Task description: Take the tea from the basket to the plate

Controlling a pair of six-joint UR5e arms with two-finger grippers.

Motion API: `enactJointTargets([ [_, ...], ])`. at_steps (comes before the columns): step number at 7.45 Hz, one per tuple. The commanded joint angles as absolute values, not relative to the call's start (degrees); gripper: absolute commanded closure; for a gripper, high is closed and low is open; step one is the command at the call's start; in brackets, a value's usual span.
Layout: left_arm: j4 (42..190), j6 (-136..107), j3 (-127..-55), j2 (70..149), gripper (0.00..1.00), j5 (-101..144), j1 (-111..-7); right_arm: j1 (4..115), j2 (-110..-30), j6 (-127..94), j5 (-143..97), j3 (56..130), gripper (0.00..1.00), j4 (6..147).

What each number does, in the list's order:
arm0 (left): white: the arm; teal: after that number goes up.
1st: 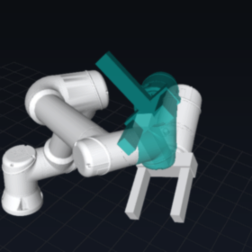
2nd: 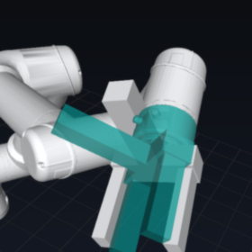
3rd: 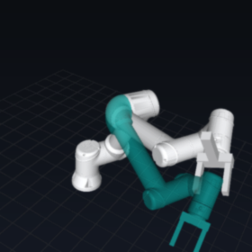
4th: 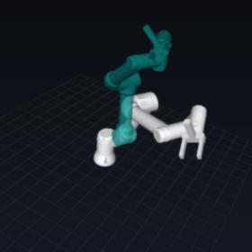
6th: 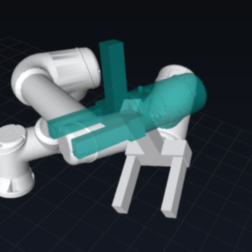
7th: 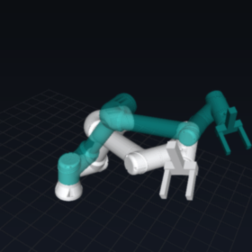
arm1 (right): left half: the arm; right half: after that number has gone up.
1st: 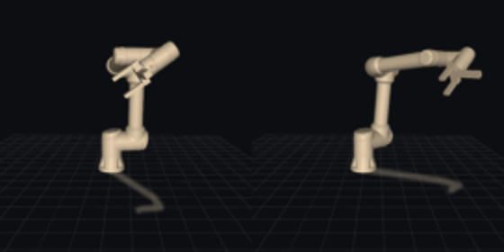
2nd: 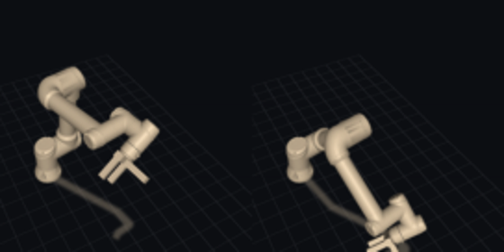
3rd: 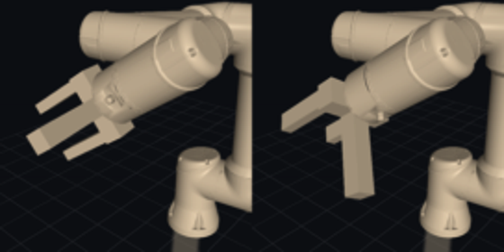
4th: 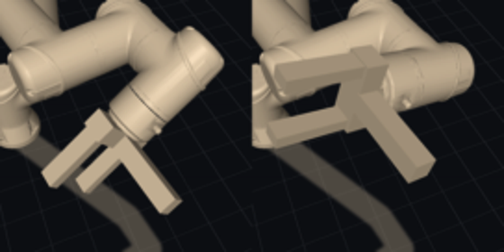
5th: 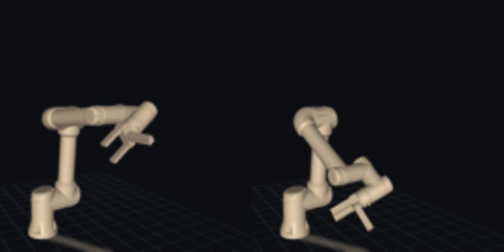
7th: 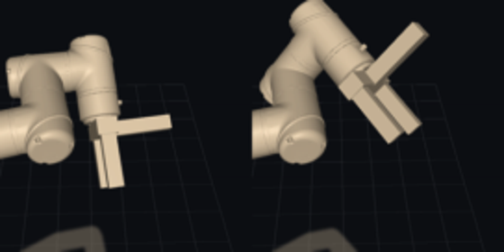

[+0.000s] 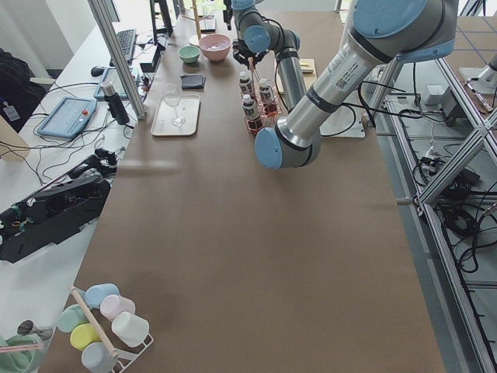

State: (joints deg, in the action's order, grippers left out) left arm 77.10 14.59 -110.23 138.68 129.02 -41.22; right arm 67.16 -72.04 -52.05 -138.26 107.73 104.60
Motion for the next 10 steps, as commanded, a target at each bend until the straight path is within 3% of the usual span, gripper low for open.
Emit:
enactJointTargets([
  [1,77.1,14.6,-110.2,138.6,1.00,129.0,-41.2,60.5,-60.0,-70.7,-135.9,101.9,0.00,105.5],
  [5,77.2,14.6,-110.4,138.1,1.00,128.9,-41.2,54.2,-51.2,-82.6,-137.4,99.7,0.01,104.7],
  [7,77.2,14.7,-110.4,138.0,1.00,128.9,-41.2,52.5,-44.5,-88.2,-142.0,93.5,0.01,104.2],
  [10,77.1,14.7,-110.5,137.8,1.00,128.9,-41.2,47.7,-42.3,-91.0,-145.6,93.3,0.02,104.1],
])
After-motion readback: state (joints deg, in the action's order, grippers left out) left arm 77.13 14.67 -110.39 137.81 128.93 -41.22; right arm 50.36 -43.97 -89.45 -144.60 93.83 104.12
